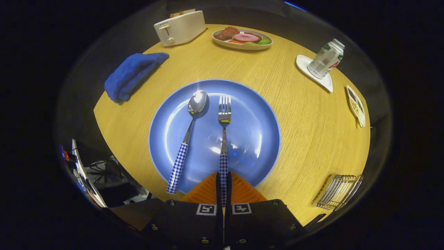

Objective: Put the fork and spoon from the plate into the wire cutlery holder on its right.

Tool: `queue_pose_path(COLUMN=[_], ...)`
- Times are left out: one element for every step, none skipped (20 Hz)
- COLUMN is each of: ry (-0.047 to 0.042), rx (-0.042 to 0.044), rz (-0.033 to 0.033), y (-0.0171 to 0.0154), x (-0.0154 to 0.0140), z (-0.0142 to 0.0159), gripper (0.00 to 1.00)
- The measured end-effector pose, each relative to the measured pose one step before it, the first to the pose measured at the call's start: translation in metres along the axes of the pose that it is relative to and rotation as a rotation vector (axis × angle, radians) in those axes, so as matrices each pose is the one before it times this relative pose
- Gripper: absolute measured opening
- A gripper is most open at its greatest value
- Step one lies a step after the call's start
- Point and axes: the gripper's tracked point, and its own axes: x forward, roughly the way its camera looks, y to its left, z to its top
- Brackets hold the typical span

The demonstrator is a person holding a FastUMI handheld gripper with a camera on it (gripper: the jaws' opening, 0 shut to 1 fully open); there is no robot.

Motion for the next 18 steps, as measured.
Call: queue_pose_path(ry=[0.02303, 0.00157, 0.00066, 0.00654, 0.00004, -0.01288, -0.01334, -0.00273, 0.00267, 0.00672, 0.01714, 0.0142, 0.01165, 0.00866, 0.00885, 0.01126, 0.00951, 0.01349], rx=[-0.00618, -0.00078, -0.0078, -0.00656, -0.0143, -0.01563, -0.01137, -0.00743, -0.00766, -0.01478, -0.02145, -0.01726, -0.00892, 0.01163, 0.01411, 0.00557, 0.00473, 0.00599], rz=[0.00357, 0.00828, 0.00436, 0.0034, -0.00494, -0.01137, -0.0091, -0.00176, -0.00114, -0.00145, -0.00726, -0.00855, -0.0028, 0.00803, 0.00365, -0.0126, -0.01665, -0.01817], y=[0.00068, 0.00059, 0.0008, -0.00062, -0.00135, -0.00351, -0.00322, -0.00187, -0.0019, -0.00312, -0.00544, -0.00712, -0.0054, -0.00501, -0.00596, -0.00913, -0.0108, -0.00988], x=[0.00021, -0.00062, -0.00054, -0.00147, -0.00447, -0.00517, -0.00494, -0.00751, -0.01076, -0.01147, -0.0112, -0.01266, -0.01319, -0.01258, -0.01086, -0.01129, -0.01056, -0.00995], z=[-0.00147, 0.00189, 0.00091, -0.00037, -0.00116, 0.00266, 0.00206, 0.00049, -0.00305, -0.00232, -0.00675, -0.00658, -0.00882, -0.00802, -0.00966, -0.00953, -0.00994, -0.01168], gripper=[0.02, 0.02, 0.02, 0.02, 0.02, 0.02, 0.02, 0.02, 0.02, 0.02, 0.02, 0.02, 0.02, 0.02, 0.02, 0.02, 0.02, 0.02])
